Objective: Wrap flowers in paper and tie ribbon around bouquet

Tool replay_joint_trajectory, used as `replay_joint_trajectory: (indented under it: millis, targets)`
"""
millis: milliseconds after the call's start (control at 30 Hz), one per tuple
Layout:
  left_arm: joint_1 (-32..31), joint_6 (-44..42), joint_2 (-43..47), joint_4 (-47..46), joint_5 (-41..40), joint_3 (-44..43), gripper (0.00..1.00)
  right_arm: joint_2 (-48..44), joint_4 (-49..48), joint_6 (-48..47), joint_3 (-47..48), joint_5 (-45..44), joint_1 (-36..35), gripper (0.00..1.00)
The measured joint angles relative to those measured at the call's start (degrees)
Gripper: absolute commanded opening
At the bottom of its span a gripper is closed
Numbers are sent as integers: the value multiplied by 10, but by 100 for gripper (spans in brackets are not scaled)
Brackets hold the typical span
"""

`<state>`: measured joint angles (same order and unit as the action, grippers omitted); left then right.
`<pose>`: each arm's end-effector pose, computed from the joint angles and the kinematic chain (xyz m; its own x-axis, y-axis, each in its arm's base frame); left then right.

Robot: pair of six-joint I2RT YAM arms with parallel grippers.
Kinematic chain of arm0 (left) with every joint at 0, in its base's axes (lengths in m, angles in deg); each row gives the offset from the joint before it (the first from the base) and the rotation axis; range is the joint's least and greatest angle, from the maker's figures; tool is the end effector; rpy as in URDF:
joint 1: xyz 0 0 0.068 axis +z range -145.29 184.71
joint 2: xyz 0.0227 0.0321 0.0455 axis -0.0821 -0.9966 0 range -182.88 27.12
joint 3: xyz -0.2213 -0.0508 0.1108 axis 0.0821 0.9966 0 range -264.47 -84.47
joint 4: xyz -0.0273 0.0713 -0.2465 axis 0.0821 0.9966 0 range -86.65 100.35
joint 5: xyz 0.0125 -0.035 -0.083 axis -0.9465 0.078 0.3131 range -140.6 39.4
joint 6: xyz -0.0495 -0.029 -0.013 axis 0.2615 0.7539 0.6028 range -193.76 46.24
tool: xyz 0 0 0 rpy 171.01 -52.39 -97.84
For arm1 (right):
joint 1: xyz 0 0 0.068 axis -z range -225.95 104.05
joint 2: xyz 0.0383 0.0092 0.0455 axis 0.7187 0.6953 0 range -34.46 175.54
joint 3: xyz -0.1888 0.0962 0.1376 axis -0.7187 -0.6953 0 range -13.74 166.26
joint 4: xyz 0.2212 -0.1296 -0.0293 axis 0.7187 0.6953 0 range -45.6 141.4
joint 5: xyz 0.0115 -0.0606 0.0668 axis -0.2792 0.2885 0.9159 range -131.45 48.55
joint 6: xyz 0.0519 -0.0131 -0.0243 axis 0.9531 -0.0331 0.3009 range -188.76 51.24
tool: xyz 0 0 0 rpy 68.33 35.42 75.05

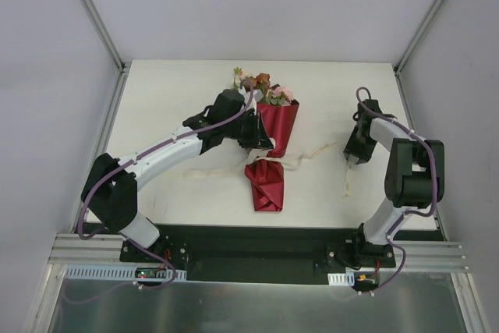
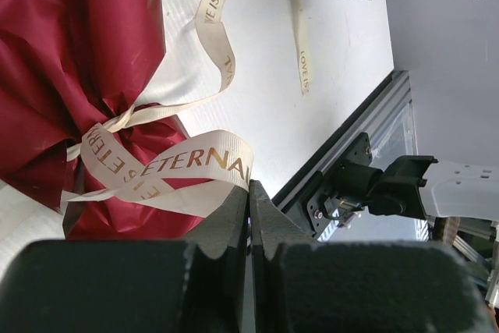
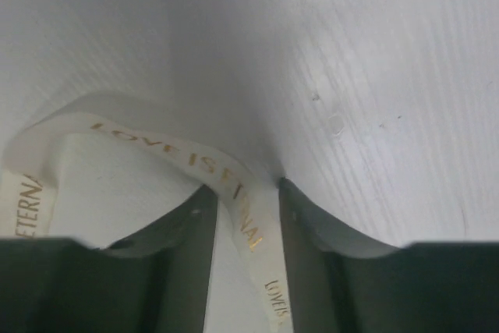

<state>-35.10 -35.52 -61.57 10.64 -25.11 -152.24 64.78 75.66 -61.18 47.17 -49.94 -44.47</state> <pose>0.2651 -0.2449 0.2732 -0.8233 -0.0411 -0.5662 0.4579 0.5413 -0.7052 0.3258 -0.0146 0.1419 -0.9187 0.1542 -0.3636 0.1998 0.9756 -0.0911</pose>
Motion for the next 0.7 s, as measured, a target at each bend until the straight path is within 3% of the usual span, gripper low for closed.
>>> replay_joint_trajectory:
  millis: [67,167,300,467,600,700]
  targets:
    - [0,2,-1,0,0,0,0,4,-9,1,3,-3,0,15]
    - [0,3,-1,-4,0,2,0,6,-13,-4,4,-5,0,0]
    - [0,3,-1,-11,-1,8,0,5,-16,-6,8,8,1,0]
    - [0,2,0,-21,-2,28,0,-35,-16,2,39,94,-18,0]
    - [0,-1,11,-40,-8,60,0,-56,1,15,172,155,-105,0]
    - [0,-4,36,-73,-18,103,0,-54,-17,38,292,227,-211,3]
